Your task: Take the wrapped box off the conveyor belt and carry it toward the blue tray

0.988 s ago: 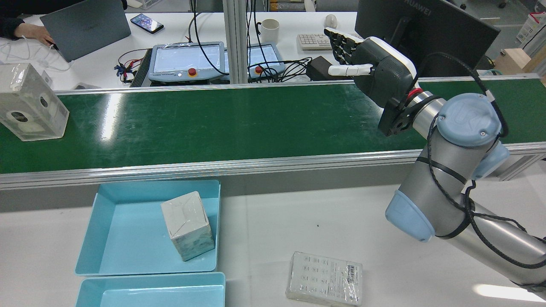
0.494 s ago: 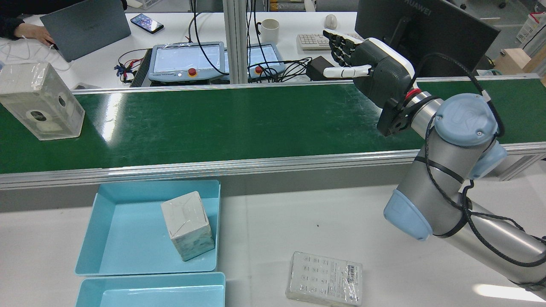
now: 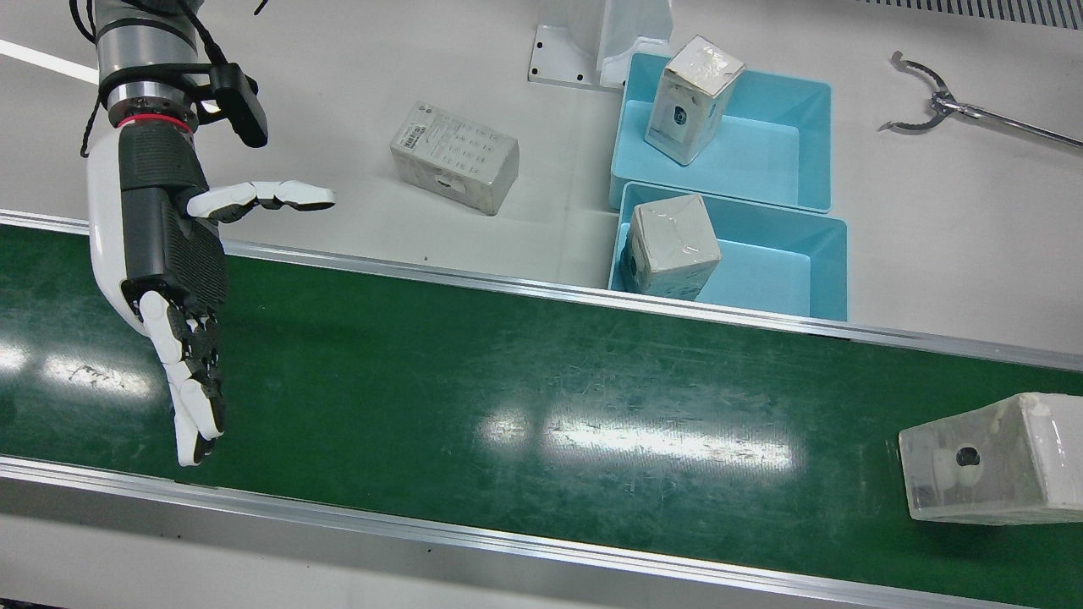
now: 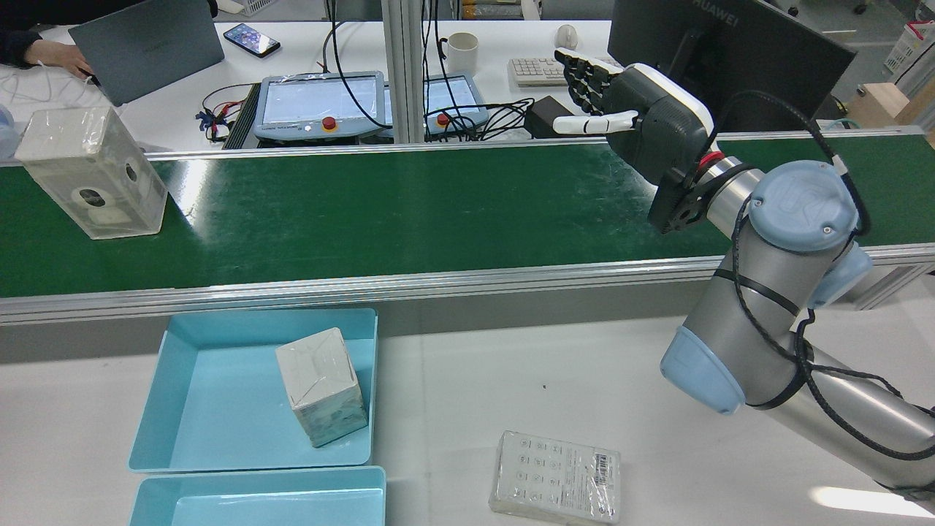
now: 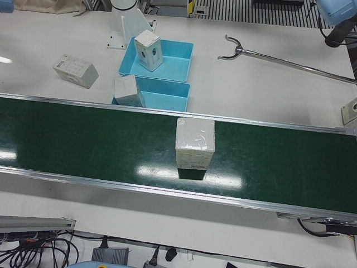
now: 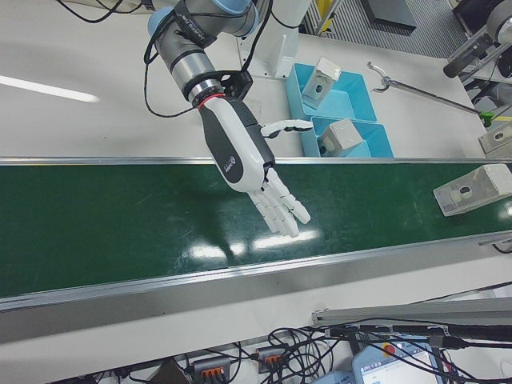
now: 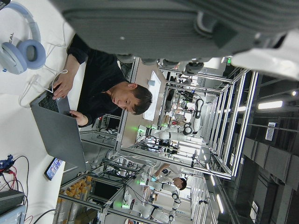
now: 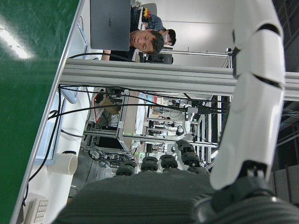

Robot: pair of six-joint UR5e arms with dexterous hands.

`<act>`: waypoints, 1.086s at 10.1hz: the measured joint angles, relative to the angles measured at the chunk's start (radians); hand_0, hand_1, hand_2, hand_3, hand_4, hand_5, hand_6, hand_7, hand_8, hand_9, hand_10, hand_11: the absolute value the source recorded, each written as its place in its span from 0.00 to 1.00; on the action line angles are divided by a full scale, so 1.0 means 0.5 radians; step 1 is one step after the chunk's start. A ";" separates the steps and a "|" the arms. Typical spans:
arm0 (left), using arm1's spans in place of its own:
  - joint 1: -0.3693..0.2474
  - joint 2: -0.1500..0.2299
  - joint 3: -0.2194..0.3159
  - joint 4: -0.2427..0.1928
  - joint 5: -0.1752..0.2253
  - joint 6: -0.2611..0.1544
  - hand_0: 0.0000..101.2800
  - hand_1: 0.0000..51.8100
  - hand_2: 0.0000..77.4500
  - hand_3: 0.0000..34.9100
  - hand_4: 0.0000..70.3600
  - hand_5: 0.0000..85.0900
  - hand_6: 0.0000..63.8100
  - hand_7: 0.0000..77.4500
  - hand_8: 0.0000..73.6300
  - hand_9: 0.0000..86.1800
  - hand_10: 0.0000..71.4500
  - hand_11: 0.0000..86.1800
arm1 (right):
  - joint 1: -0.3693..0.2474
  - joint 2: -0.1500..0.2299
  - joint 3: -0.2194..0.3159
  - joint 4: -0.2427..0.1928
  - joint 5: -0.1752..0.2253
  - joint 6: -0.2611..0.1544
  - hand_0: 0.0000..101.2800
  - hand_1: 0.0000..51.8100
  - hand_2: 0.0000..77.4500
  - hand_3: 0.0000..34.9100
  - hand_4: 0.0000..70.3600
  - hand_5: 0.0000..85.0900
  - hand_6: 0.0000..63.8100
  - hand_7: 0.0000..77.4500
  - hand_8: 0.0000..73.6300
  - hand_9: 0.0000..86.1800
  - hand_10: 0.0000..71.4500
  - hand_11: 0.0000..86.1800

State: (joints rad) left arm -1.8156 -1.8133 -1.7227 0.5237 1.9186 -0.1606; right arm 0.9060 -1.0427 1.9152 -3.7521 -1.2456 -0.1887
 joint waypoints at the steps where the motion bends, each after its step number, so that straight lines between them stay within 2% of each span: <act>1: 0.000 0.000 0.000 0.000 0.000 0.000 0.00 0.00 0.01 0.00 0.00 0.01 0.00 0.00 0.00 0.00 0.00 0.00 | 0.000 0.000 0.000 0.000 0.000 0.000 0.43 0.22 0.18 0.00 0.09 0.07 0.00 0.00 0.04 0.04 0.03 0.04; 2: 0.000 0.000 0.000 0.000 0.000 0.000 0.00 0.00 0.01 0.00 0.00 0.01 0.00 0.00 0.00 0.00 0.00 0.00 | -0.001 0.001 -0.003 0.000 0.000 0.000 0.44 0.25 0.22 0.00 0.09 0.08 0.00 0.00 0.04 0.04 0.03 0.04; 9: 0.000 0.000 0.000 0.000 0.000 0.000 0.00 0.00 0.01 0.00 0.00 0.01 0.00 0.00 0.00 0.00 0.01 0.00 | -0.007 0.011 -0.019 0.000 0.000 0.000 0.44 0.24 0.21 0.00 0.09 0.08 0.00 0.00 0.04 0.04 0.02 0.03; 10: 0.000 0.000 0.000 0.000 0.000 0.000 0.00 0.00 0.01 0.00 0.00 0.01 0.00 0.00 0.00 0.00 0.01 0.00 | -0.006 0.011 -0.018 0.000 0.000 0.001 0.47 0.32 0.19 0.00 0.11 0.08 0.00 0.00 0.04 0.04 0.02 0.03; 11: 0.000 0.000 0.000 0.000 0.000 0.000 0.00 0.00 0.01 0.00 0.00 0.01 0.00 0.01 0.00 0.00 0.01 0.00 | -0.006 0.009 -0.017 0.000 0.000 0.001 0.47 0.32 0.20 0.00 0.11 0.08 0.00 0.00 0.04 0.04 0.02 0.04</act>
State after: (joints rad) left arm -1.8156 -1.8133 -1.7227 0.5237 1.9186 -0.1606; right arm 0.9031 -1.0383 1.9068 -3.7521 -1.2457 -0.1882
